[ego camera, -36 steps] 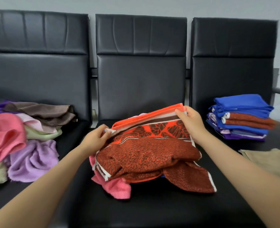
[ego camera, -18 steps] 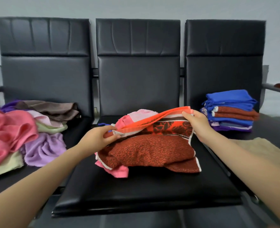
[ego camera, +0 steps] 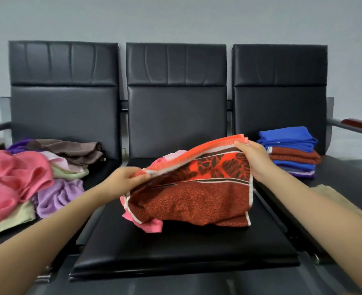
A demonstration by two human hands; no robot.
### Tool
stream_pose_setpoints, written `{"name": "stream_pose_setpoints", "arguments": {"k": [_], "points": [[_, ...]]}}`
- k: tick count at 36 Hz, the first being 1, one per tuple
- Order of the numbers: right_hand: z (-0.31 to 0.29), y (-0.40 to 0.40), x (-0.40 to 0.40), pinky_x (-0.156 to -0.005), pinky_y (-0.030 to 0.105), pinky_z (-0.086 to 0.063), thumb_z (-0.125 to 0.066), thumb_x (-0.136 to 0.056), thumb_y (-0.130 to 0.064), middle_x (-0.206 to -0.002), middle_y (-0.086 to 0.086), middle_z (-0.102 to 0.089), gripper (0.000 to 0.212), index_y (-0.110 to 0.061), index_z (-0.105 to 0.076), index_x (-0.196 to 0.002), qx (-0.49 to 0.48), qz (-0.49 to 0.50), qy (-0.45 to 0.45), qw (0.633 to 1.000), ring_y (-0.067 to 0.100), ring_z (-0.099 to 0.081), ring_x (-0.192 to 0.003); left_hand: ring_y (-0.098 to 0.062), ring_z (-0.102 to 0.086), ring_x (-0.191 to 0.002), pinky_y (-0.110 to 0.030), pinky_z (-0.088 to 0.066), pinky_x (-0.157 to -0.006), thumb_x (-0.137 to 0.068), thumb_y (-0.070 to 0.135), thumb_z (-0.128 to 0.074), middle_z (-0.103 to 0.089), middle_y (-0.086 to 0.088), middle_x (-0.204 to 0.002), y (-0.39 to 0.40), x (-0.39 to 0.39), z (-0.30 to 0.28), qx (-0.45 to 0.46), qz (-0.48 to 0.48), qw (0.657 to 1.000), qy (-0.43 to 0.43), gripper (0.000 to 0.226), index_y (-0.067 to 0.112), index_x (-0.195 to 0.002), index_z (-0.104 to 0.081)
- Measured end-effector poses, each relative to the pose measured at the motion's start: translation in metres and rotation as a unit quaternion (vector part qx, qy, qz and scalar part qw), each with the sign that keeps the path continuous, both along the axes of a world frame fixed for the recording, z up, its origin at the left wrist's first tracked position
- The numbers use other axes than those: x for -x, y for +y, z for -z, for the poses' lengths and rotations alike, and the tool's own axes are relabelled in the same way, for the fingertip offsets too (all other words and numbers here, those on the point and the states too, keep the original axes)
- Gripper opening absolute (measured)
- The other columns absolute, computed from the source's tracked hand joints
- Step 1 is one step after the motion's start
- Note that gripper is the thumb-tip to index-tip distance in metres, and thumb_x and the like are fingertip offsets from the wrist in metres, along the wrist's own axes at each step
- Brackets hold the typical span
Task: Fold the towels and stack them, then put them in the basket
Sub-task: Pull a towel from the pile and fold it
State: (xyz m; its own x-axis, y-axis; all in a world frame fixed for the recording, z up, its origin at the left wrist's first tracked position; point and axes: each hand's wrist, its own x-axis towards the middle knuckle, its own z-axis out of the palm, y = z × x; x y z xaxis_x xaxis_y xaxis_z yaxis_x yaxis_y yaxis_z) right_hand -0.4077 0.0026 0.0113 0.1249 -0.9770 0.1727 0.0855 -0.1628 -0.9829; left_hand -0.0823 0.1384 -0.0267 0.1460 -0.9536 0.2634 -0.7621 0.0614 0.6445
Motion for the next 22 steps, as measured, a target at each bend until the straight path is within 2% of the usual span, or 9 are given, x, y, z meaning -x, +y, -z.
{"name": "stream_pose_setpoints", "arguments": {"k": [1,3,5,7,10,14,17,20,22], "points": [[-0.01,-0.001,0.001,-0.07,0.03,-0.054,-0.061,-0.094,-0.016,-0.07,-0.001,-0.073,0.011,-0.013,-0.069,-0.086,0.003,0.01,-0.014,1.0,0.013,-0.069,-0.064,0.002,-0.051,-0.065,-0.018,-0.043,-0.067,-0.089,0.04,-0.064,-0.062,0.016,-0.068,0.005,0.002,-0.013,0.026,0.005,0.997,0.069,0.033,0.009,-0.08,-0.071],[-0.032,-0.002,0.001,-0.067,0.027,-0.052,-0.062,-0.093,-0.016,-0.065,-0.005,-0.071,0.013,-0.013,-0.068,-0.083,0.019,0.017,-0.034,0.999,0.009,-0.066,-0.059,-0.009,-0.061,-0.077,-0.025,-0.049,-0.075,-0.092,0.036,-0.06,-0.072,0.0,-0.086,0.011,0.007,-0.041,0.077,0.0,0.975,0.208,0.032,0.008,-0.091,-0.075],[-0.057,0.0,-0.001,-0.069,0.028,-0.05,-0.063,-0.093,-0.015,-0.062,-0.006,-0.07,0.014,-0.013,-0.067,-0.079,0.032,0.009,-0.052,0.998,0.008,-0.064,-0.057,-0.017,-0.064,-0.079,-0.03,-0.051,-0.076,-0.092,0.037,-0.06,-0.074,-0.011,-0.091,0.013,0.012,-0.07,0.119,-0.015,0.951,0.284,0.034,0.006,-0.092,-0.075],[-0.084,0.001,-0.003,-0.076,0.032,-0.05,-0.065,-0.092,-0.016,-0.064,-0.004,-0.069,0.017,-0.014,-0.066,-0.075,0.047,0.004,-0.074,0.996,0.01,-0.064,-0.061,-0.02,-0.063,-0.076,-0.034,-0.049,-0.076,-0.087,0.042,-0.066,-0.073,-0.015,-0.087,0.013,0.017,-0.096,0.147,-0.029,0.939,0.309,0.037,0.007,-0.089,-0.076],[-0.13,0.011,0.0,-0.086,0.04,-0.054,-0.067,-0.09,-0.021,-0.079,0.002,-0.071,0.011,-0.014,-0.068,-0.081,0.071,0.011,-0.113,0.991,0.018,-0.067,-0.075,-0.02,-0.06,-0.07,-0.033,-0.047,-0.069,-0.078,0.049,-0.071,-0.071,-0.014,-0.083,0.02,0.021,-0.132,0.167,-0.015,0.941,0.295,0.04,0.01,-0.087,-0.076],[-0.172,0.03,0.004,-0.072,0.034,-0.056,-0.065,-0.092,-0.02,-0.069,0.002,-0.069,0.011,-0.014,-0.067,-0.083,0.086,0.01,-0.146,0.985,0.015,-0.066,-0.061,-0.019,-0.065,-0.076,-0.029,-0.051,-0.073,-0.081,0.042,-0.071,-0.074,-0.011,-0.091,0.029,0.025,-0.173,0.189,0.0,0.95,0.248,0.034,0.011,-0.092,-0.076],[-0.189,0.042,0.007,-0.074,0.035,-0.057,-0.066,-0.092,-0.022,-0.069,0.003,-0.071,0.012,-0.013,-0.068,-0.084,0.091,0.001,-0.148,0.985,0.017,-0.068,-0.063,-0.016,-0.067,-0.069,-0.02,-0.054,-0.062,-0.088,0.035,-0.066,-0.074,-0.009,-0.086,0.039,0.028,-0.198,0.186,0.017,0.943,0.277,0.026,0.01,-0.092,-0.074],[-0.203,0.054,0.011,-0.078,0.034,-0.058,-0.065,-0.092,-0.022,-0.089,0.006,-0.073,0.01,-0.014,-0.069,-0.089,0.086,-0.042,-0.168,0.981,0.019,-0.071,-0.075,-0.014,-0.067,-0.064,-0.021,-0.055,-0.058,-0.088,0.038,-0.06,-0.072,-0.005,-0.077,0.056,0.03,-0.222,0.154,0.084,0.915,0.362,0.028,0.013,-0.091,-0.072],[-0.209,0.059,0.011,-0.091,0.035,-0.055,-0.062,-0.093,-0.02,-0.11,0.006,-0.068,0.008,-0.015,-0.068,-0.095,0.086,-0.078,-0.204,0.972,0.019,-0.069,-0.096,-0.015,-0.068,-0.067,-0.023,-0.057,-0.061,-0.079,0.043,-0.062,-0.072,-0.002,-0.075,0.062,0.03,-0.234,0.136,0.135,0.895,0.402,0.03,0.017,-0.085,-0.074]]}}
